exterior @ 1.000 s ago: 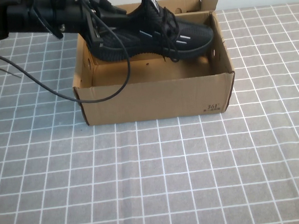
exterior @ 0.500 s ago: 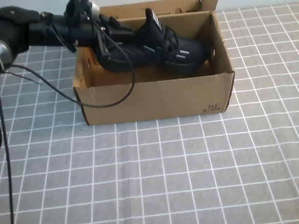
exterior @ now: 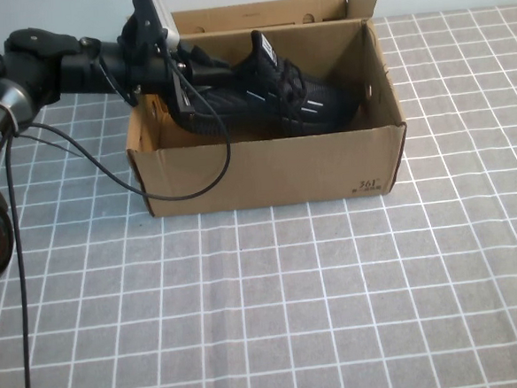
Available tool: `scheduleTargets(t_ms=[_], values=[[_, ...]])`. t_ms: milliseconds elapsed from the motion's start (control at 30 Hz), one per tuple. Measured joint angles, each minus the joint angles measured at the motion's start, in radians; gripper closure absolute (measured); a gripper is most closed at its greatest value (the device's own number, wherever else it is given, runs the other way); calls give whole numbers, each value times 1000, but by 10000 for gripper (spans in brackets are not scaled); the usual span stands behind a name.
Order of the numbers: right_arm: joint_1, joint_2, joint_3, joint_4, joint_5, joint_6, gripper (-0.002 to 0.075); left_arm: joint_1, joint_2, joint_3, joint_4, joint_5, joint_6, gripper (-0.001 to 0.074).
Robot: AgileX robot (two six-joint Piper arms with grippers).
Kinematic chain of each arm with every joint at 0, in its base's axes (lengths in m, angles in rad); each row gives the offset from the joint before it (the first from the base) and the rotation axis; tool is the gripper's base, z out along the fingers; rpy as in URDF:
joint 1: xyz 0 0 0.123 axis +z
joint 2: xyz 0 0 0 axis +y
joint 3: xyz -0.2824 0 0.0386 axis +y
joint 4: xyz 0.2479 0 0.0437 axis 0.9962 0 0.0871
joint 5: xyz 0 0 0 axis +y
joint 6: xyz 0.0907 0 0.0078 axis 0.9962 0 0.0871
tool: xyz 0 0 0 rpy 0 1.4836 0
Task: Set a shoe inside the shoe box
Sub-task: Place the shoe in the shoe box
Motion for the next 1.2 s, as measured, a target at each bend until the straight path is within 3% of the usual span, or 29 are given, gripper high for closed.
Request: scheduleTargets(t_ms=[500,567,733,833,1033,1200], values=[[0,28,0,3,-2,5,742,0,0,0,0,-49,-74,664],[0,28,0,3,-2,5,742,0,0,0,0,-58,-104,619],[0,28,0,5,-2,8,742,0,0,-2,42,-113,-168,342],[0,28,0,7,-2,8,742,0,0,-2,49,-143,-202,278],[0,28,0,16,-2,8,742,0,-2,-2,47,-165,-239,267],[0,28,0,21,-2,8,742,0,-41,-2,67,-163,-470,368]])
